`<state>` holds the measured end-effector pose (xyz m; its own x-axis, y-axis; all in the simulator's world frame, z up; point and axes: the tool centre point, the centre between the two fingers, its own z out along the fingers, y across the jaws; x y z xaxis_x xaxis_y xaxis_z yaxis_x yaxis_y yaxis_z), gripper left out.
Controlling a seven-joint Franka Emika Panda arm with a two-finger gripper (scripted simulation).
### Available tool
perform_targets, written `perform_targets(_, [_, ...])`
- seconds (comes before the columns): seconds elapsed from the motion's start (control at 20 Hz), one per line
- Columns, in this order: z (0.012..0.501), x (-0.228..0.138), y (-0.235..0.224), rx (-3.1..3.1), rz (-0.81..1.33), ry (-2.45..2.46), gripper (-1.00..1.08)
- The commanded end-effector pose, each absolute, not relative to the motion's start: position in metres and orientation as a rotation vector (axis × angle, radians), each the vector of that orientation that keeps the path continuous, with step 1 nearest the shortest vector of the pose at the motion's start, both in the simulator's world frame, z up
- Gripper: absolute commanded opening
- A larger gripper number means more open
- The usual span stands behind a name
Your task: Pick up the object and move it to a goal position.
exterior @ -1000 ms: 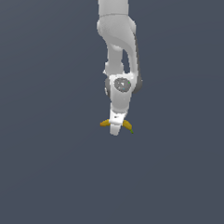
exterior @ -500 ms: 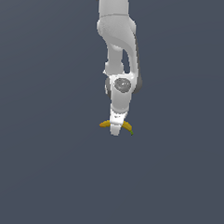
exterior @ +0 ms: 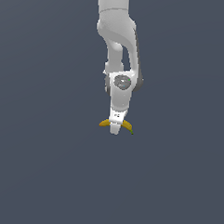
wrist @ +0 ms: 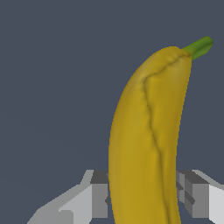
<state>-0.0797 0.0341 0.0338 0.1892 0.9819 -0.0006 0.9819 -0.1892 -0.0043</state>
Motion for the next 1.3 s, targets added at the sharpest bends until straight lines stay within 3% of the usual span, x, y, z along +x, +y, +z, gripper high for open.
perform_targets(0.0, [0.046, -0.077, 0.032, -2.422, 0.002, -2.000, -1.00])
perform_targets(0.4, [0.108, -0.069, 0.023, -2.420, 0.002, -2.001, -1.00])
perform_targets(1.25, [0.286, -0.044, -0.004, -2.417, -0.003, -2.000, -1.00])
